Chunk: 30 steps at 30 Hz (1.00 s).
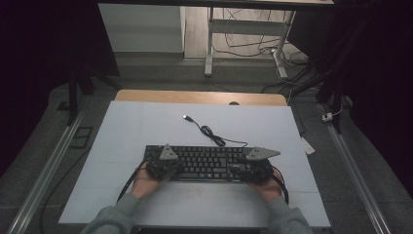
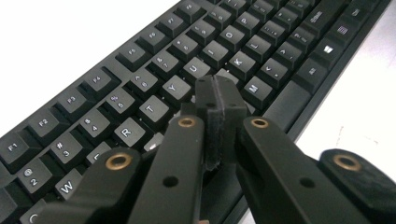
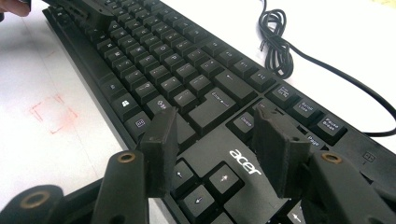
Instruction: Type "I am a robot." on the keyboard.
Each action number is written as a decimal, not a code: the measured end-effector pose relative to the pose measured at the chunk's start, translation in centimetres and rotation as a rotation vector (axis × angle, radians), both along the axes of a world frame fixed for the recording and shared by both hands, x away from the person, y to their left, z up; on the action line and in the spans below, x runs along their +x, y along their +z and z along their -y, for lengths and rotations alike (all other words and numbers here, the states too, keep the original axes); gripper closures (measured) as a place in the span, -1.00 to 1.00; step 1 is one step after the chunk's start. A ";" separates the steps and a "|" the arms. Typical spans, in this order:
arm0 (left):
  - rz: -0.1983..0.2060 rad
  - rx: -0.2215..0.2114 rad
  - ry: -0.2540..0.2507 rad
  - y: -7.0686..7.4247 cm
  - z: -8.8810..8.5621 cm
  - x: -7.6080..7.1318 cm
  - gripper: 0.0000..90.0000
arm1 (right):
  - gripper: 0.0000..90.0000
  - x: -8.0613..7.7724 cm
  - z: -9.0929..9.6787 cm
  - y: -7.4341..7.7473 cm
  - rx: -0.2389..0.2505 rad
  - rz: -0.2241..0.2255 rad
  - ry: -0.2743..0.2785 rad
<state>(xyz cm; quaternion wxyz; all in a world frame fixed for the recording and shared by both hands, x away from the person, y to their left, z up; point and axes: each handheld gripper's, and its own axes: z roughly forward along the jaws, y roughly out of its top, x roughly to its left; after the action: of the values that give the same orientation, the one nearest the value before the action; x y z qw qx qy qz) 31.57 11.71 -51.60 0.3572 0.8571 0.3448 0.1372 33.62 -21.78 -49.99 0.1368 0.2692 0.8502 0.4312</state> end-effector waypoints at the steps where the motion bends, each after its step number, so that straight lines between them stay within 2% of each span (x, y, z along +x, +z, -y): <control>1: -0.003 0.004 0.000 -0.1 0.0 0.0 0.98 | 0.13 0.0 0.0 0.0 0.002 0.000 0.001; 5: -0.019 0.015 -0.001 -0.3 0.1 0.1 0.98 | 0.13 0.0 0.0 -0.1 -0.003 -0.002 -0.001; 21: -0.039 0.018 -0.017 -0.6 0.3 0.0 0.98 | 0.12 0.1 0.0 -0.2 -0.008 -0.007 -0.002; 27: -0.022 0.007 -0.008 -0.5 0.2 -0.1 0.98 | 0.12 0.1 0.0 -0.1 -0.008 -0.003 -0.004; 30: 0.005 -0.024 0.002 0.2 -0.4 -0.3 0.98 | 0.12 0.1 0.0 -0.1 -0.007 0.002 -0.005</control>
<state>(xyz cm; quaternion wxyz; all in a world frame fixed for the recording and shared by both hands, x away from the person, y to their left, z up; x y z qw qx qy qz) 31.29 12.09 -51.39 0.3684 0.8521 0.3462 0.1355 33.68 -21.78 -50.07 0.1398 0.2704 0.8510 0.4280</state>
